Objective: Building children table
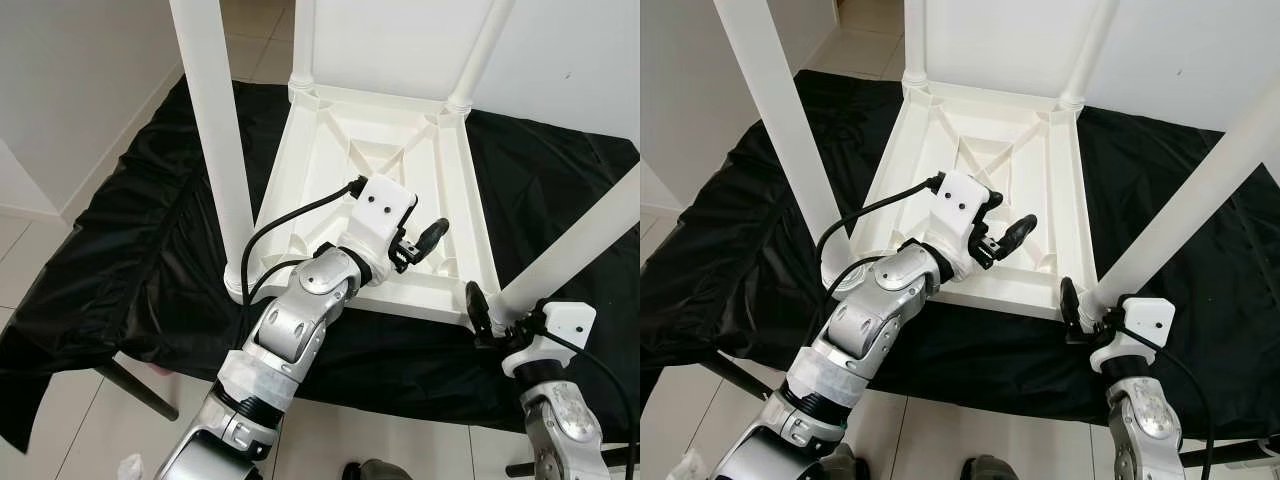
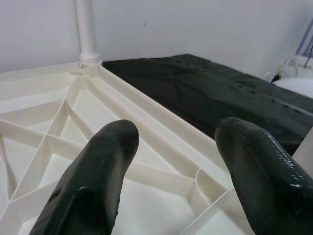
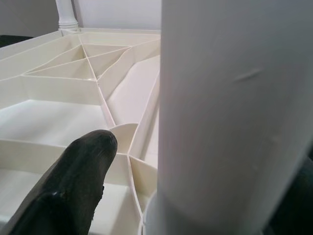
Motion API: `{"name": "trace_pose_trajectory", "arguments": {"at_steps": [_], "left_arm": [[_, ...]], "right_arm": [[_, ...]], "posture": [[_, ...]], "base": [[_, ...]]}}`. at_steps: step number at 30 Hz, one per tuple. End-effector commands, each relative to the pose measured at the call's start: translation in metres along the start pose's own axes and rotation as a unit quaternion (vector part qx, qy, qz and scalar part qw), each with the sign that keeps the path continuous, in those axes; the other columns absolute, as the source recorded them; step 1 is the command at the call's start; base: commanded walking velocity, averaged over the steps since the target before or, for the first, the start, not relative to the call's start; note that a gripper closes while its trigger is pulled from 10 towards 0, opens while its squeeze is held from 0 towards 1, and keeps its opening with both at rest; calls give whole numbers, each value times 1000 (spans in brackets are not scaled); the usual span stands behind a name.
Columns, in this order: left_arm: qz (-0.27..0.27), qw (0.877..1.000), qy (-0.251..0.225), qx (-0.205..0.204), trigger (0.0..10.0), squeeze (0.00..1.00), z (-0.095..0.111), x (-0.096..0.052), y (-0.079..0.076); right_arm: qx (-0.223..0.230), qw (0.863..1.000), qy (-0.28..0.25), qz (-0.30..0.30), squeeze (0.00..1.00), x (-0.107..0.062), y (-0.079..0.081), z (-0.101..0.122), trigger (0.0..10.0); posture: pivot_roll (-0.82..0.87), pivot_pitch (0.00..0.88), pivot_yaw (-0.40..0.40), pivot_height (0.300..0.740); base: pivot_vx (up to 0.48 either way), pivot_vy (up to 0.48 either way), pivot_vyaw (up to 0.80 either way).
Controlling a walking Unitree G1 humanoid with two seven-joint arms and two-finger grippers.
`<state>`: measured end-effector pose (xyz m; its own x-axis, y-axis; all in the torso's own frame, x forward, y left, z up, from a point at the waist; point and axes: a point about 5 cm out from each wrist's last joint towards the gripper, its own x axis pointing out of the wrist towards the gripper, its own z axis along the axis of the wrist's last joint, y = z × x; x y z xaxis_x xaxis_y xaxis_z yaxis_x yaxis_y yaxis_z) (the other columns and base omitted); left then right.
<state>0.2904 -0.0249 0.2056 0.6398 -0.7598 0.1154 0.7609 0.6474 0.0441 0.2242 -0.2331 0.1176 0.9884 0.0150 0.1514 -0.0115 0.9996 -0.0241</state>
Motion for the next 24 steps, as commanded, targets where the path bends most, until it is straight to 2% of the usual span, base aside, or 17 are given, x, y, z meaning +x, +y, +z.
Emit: {"name": "trace_pose_trajectory", "arguments": {"at_steps": [1, 5, 6, 7, 8, 9, 11, 12, 15, 16, 17, 18, 19, 21, 22, 23, 24], "left_arm": [[52, 999, 13, 8, 10000, 0, 0, 4, 4], [132, 990, 37, 26, 10000, 0, -4, 5, 13], [132, 990, 37, 26, 10000, 0, -4, 5, 13], [164, 985, 48, 37, 10000, 0, -6, 6, 16], [164, 985, 48, 37, 10000, 0, -6, 6, 16], [207, 975, 64, 52, 10000, 0, -9, 8, 22], [207, 975, 64, 52, 10000, 0, -9, 8, 22], [238, 966, 77, 62, 10000, 0, -11, 10, 26], [238, 966, 77, 62, 10000, 0, -11, 10, 26], [297, 948, 91, 77, 10000, 0, -11, 12, 38], [297, 948, 91, 77, 10000, 0, -11, 12, 38], [368, 922, 97, 75, 10000, 0, -9, 10, 57], [414, 902, 100, 70, 10000, 0, -7, 7, 69], [414, 902, 100, 70, 10000, 0, -7, 7, 69], [453, 883, 105, 63, 10000, 0, -6, 3, 81], [453, 883, 105, 63, 10000, 0, -6, 3, 81], [491, 862, 107, 62, 10000, 0, -5, -4, 93]], "right_arm": [[10, 1000, 12, 3, 0, 1, -1, -5, 10000], [22, 1000, 8, 21, 0, 11, 5, -5, 10000], [22, 1000, 8, 21, 0, 11, 5, -5, 10000], [25, 999, 6, 24, 0, 13, 7, -5, 10000], [25, 999, 6, 24, 0, 13, 7, -5, 10000], [30, 999, 5, 28, 0, 15, 9, -5, 10000], [30, 999, 5, 28, 0, 15, 9, -5, 10000], [32, 999, 4, 31, 0, 17, 10, -5, 10000], [32, 999, 4, 31, 0, 17, 10, -5, 10000], [36, 999, 2, 36, 0, 19, 13, -5, 10000], [36, 999, 2, 36, 0, 19, 13, -5, 10000], [38, 998, 1, 41, 0, 20, 15, -5, 10000], [40, 998, 0, 45, 0, 20, 16, -5, 10000], [40, 998, 0, 45, 0, 20, 16, -5, 10000], [41, 998, -1, 48, 0, 21, 17, -5, 10000], [41, 998, -1, 48, 0, 21, 17, -5, 10000], [43, 998, -1, 52, 0, 21, 18, -6, 10000]], "posture": [[47, 68, -18, 740], [51, 72, -20, 740], [51, 72, -20, 740], [53, 75, -23, 740], [53, 75, -23, 740], [55, 76, -25, 740], [55, 76, -25, 740], [54, 81, -26, 740], [54, 81, -26, 740], [53, 82, -30, 740], [53, 82, -30, 740], [47, 83, -28, 740], [46, 84, -29, 740], [46, 84, -29, 740], [44, 85, -29, 740], [44, 85, -29, 740], [43, 87, -29, 740]], "base": [[0, 0, 0], [0, 0, 0], [0, 0, 0], [0, 0, 0], [0, 0, 0], [0, 0, 0], [0, 0, 0], [0, 0, 0], [0, 0, 0], [0, 0, 0], [0, 0, 0], [0, 0, 0], [0, 0, 0], [0, 0, 0], [0, 0, 0], [0, 0, 0], [0, 0, 0]]}}
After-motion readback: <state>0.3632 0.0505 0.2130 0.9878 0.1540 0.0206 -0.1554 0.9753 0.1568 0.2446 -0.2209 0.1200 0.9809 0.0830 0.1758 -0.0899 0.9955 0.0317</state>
